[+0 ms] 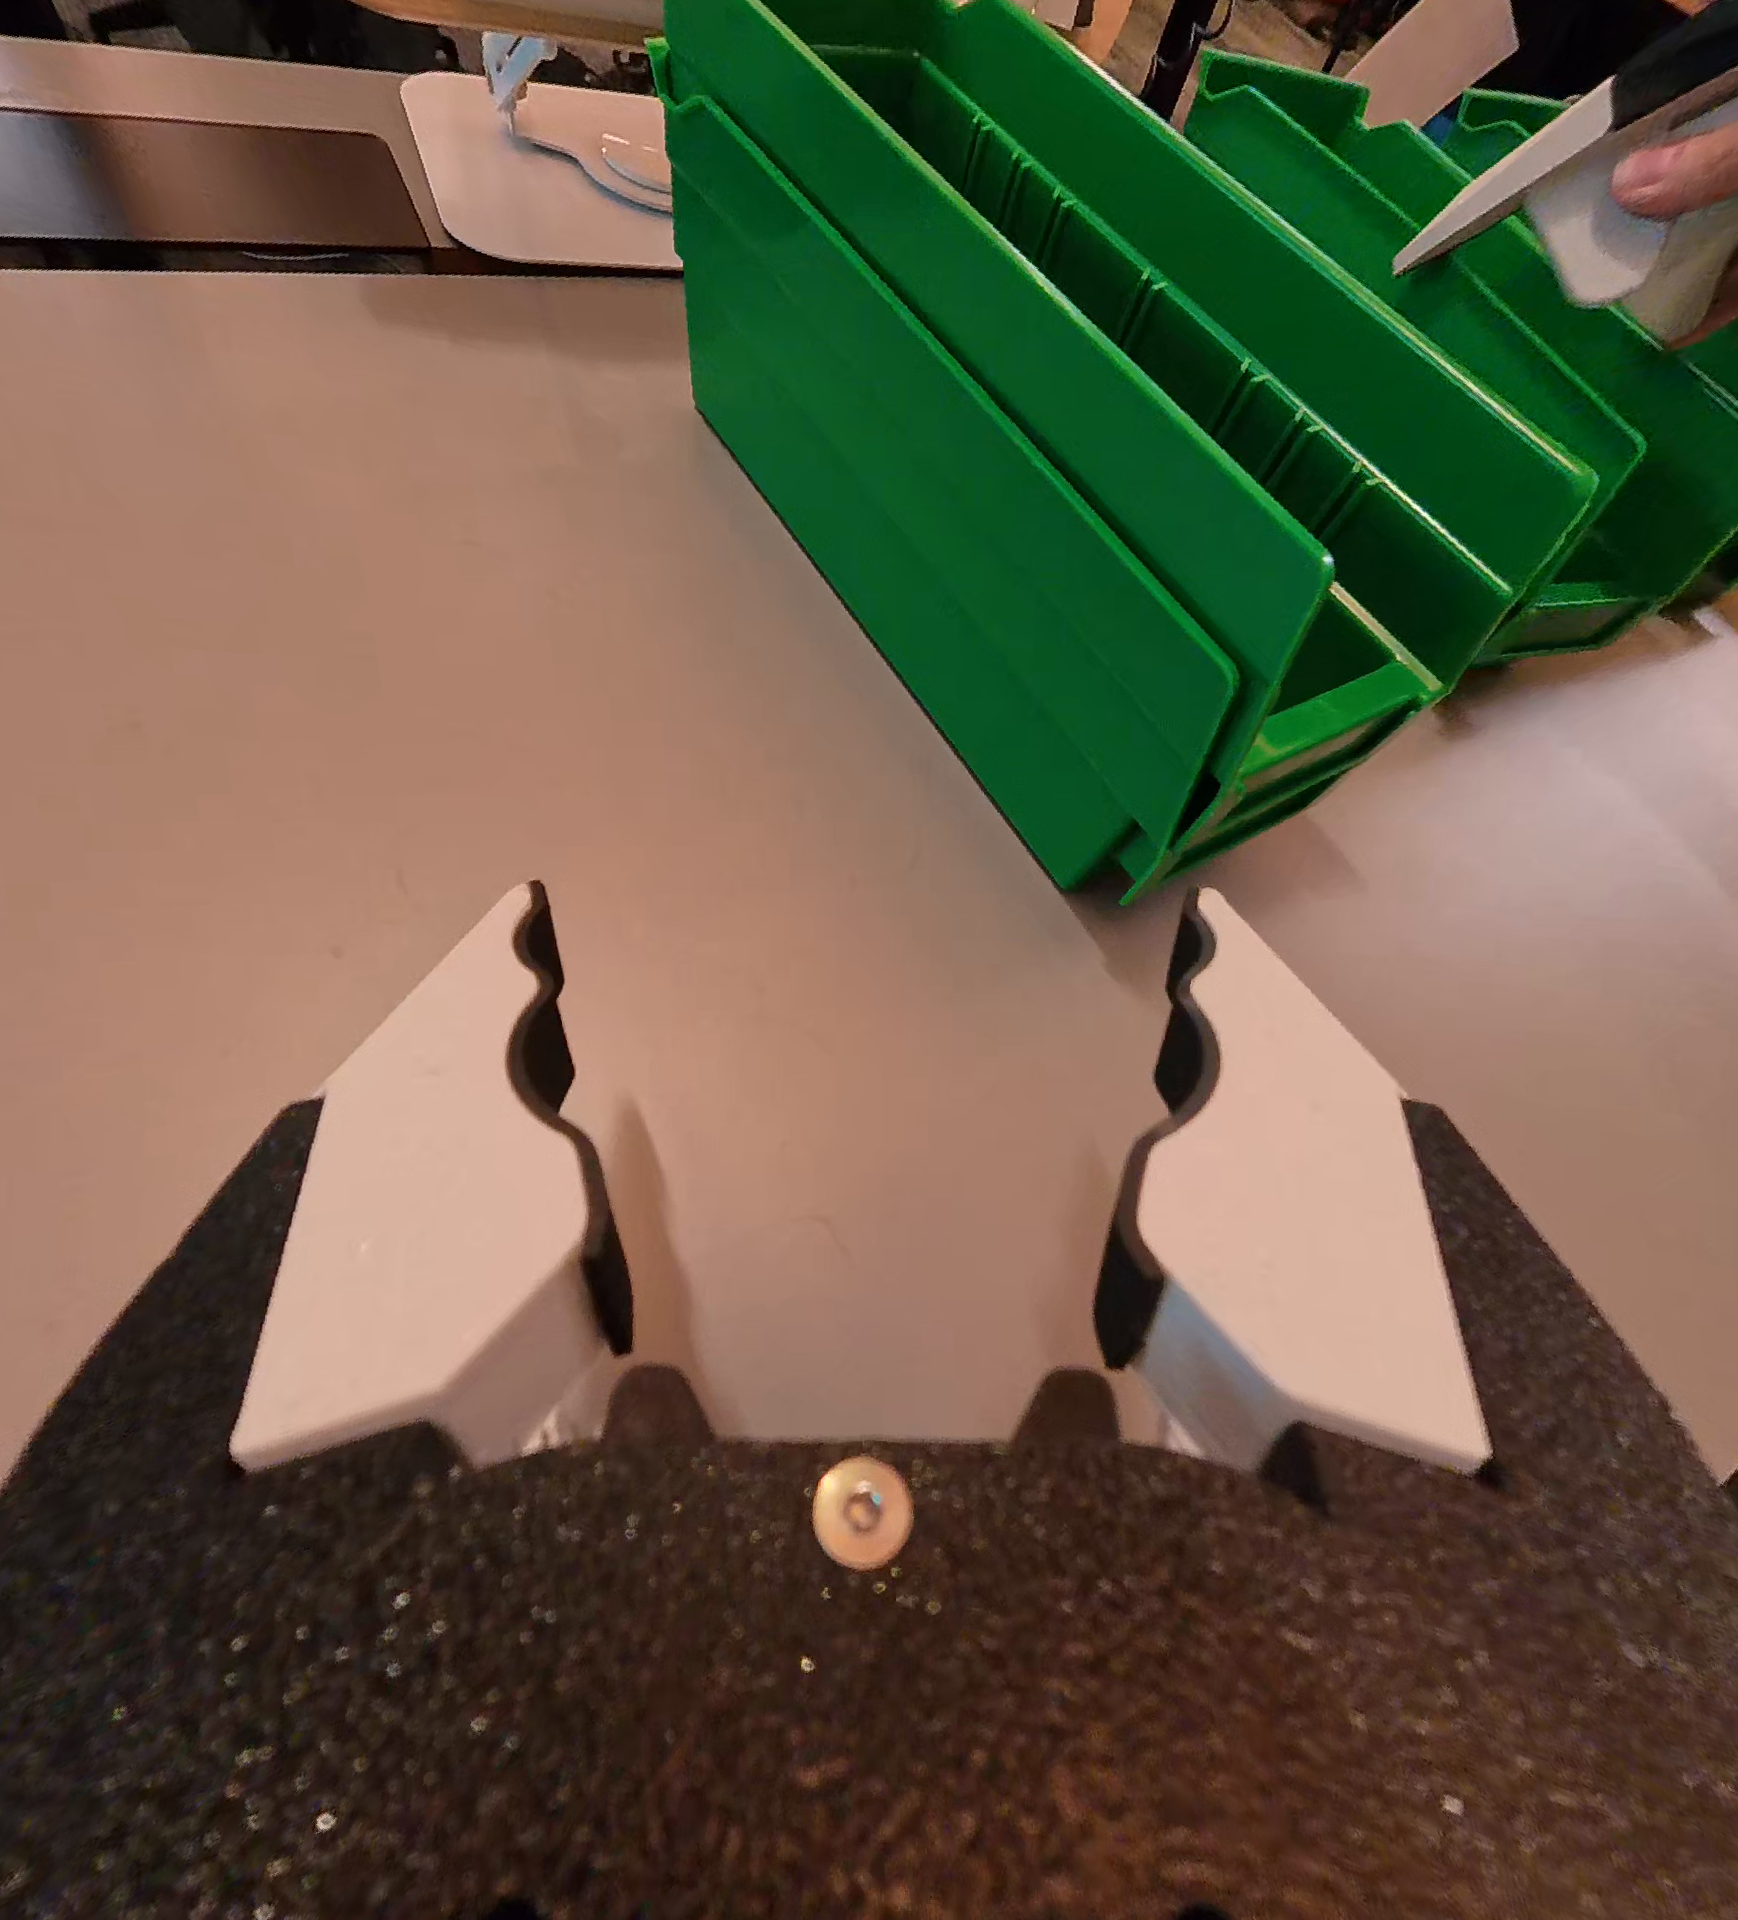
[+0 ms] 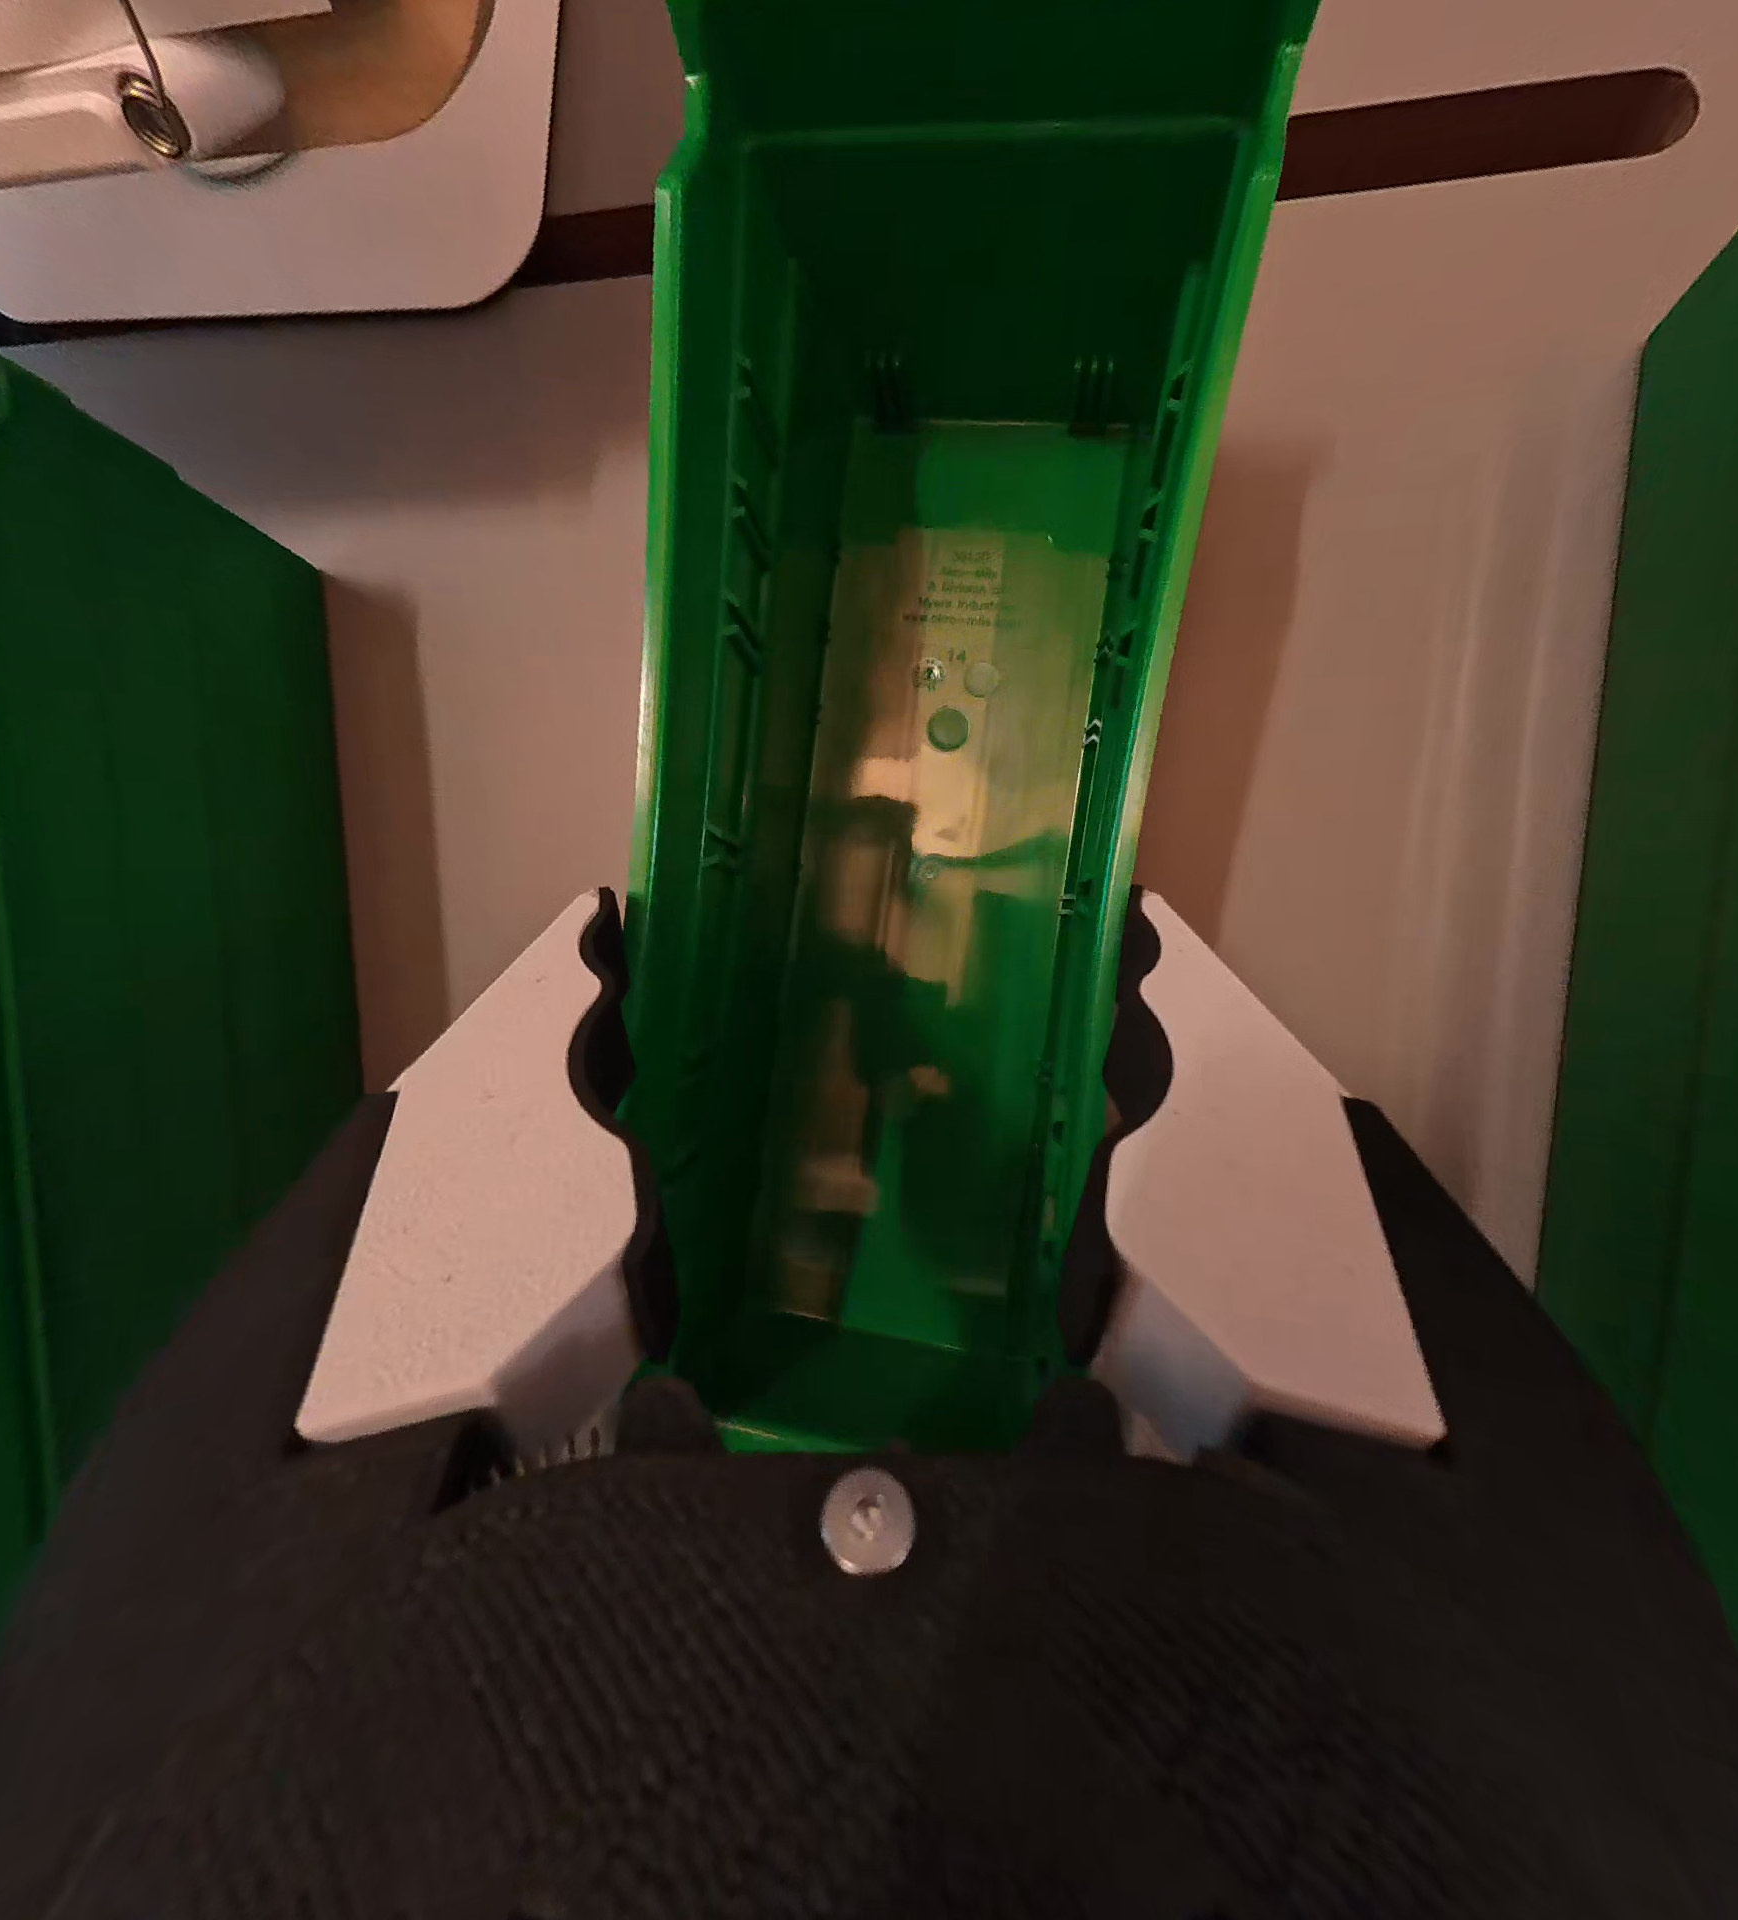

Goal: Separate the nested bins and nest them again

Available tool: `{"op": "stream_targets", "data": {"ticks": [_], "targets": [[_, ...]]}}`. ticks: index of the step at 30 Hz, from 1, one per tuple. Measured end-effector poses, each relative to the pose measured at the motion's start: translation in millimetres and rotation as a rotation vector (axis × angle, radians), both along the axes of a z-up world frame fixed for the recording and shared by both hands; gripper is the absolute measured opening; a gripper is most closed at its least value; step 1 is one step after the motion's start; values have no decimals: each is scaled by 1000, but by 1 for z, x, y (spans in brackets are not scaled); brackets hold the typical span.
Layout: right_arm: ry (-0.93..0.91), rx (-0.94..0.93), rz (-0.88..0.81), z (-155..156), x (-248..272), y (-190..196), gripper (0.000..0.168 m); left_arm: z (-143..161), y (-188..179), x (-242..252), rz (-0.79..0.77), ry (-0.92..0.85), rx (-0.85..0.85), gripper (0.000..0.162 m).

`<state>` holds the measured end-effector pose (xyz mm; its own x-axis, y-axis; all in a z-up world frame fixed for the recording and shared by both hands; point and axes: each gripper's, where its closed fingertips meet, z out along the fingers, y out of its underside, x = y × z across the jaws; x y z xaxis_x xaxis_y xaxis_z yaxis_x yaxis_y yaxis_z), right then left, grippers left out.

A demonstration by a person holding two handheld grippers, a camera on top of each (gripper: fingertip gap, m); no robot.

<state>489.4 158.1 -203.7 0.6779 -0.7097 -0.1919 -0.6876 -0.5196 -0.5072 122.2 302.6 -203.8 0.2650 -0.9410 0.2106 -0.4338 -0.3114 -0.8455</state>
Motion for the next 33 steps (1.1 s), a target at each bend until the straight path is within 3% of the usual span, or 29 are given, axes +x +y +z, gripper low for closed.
{"op": "stream_targets", "data": {"ticks": [5, 8, 11, 16, 20, 29, 31, 33], "targets": [[-30, -36, 36, -2, -4, 1, 109, 2, -3, 1, -5, 3, 22, 114], [-57, 53, 52, 8, -7, 9, 106, 3, -8, 2, -13, 6, 32, 115], [-76, 138, 75, 24, -17, 12, 129, 2, -16, 5, -32, 2, 4, 115], [-208, 263, 170, 56, -44, -2, 130, 1, -11, 7, -14, 5, -55, 115], [-357, 412, 195, 78, -70, -31, 130, 16, -11, 22, -4, 13, -142, 115], [-552, 632, 135, 56, -111, -101, 124, 77, -14, 100, -66, 230, -69, 112], [-617, 691, 70, 62, -104, -110, 124, 83, -18, 124, -114, 302, -78, 117], [-612, 703, 115, 67, -105, -110, 124, 80, -7, 147, -67, 397, -78, 118]]}}
